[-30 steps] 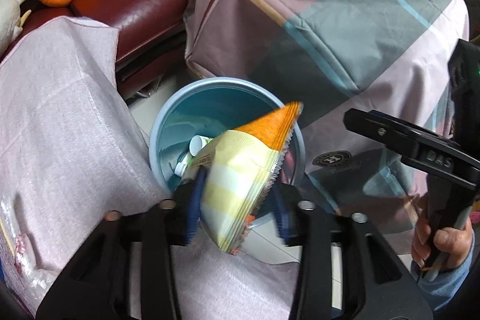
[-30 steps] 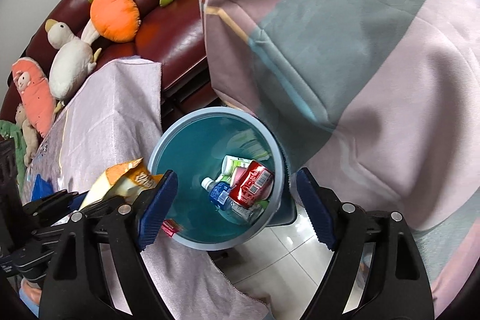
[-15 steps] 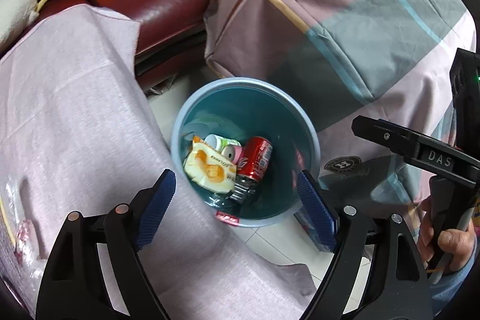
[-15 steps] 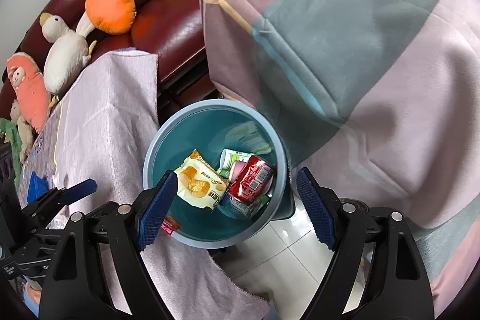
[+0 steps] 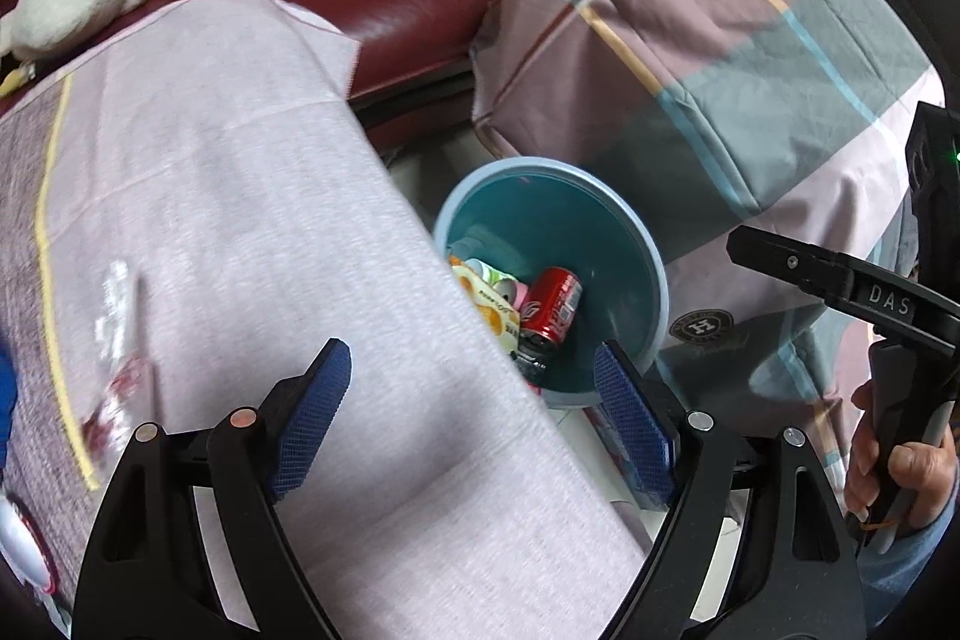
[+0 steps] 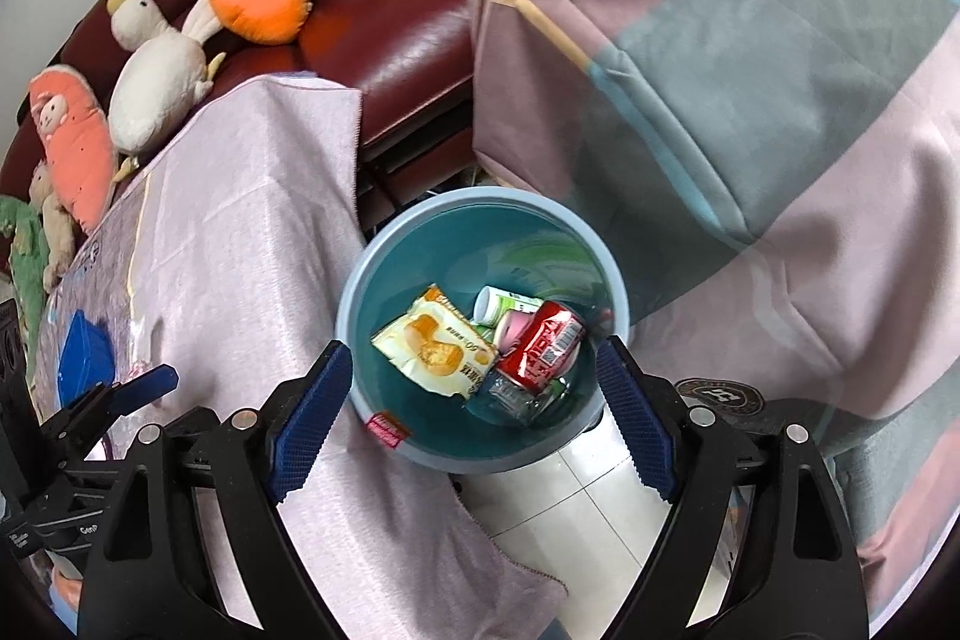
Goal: Collect trash
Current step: 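Move both tools back over the table toward the tissue and plastic bag, then grasp the white tissue with the left gripper while the right grasps the clear plastic bag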
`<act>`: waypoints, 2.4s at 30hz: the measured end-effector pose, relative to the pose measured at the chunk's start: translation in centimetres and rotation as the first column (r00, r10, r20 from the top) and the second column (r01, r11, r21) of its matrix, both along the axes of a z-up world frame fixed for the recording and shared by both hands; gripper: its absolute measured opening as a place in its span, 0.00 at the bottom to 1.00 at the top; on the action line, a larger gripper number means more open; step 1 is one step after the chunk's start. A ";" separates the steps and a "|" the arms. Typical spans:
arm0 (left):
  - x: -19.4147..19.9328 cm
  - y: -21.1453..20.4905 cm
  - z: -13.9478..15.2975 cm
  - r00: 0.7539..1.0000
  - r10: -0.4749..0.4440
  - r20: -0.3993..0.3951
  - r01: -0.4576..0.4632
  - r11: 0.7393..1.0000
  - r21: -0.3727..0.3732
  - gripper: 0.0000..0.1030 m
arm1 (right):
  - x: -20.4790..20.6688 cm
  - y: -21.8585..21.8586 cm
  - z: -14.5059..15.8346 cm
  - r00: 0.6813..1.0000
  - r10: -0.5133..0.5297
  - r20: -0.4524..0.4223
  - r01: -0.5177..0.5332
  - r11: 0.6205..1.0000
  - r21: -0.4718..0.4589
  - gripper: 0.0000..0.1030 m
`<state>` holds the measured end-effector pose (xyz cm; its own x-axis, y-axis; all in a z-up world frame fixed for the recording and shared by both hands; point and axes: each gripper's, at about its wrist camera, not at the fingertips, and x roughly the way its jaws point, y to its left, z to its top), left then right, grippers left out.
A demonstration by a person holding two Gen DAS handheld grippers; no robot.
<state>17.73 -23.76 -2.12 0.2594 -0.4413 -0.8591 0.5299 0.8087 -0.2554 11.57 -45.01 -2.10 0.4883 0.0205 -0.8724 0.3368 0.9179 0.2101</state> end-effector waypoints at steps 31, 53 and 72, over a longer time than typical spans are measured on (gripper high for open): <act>-3.5 31.8 3.2 0.905 0.417 0.079 -0.419 0.908 0.004 0.82 | 3.4 25.3 2.7 0.914 0.401 -0.064 -0.406 0.907 -0.108 0.78; -1.2 40.9 -4.6 0.849 0.528 -0.029 -0.524 0.847 0.093 0.96 | 8.5 34.6 -7.1 0.846 0.481 -0.231 -0.508 0.859 -0.071 0.78; -3.7 39.0 -4.2 0.835 0.540 0.104 -0.550 0.811 0.199 0.06 | 7.8 34.8 -7.2 0.828 0.537 -0.162 -0.547 0.837 -0.018 0.39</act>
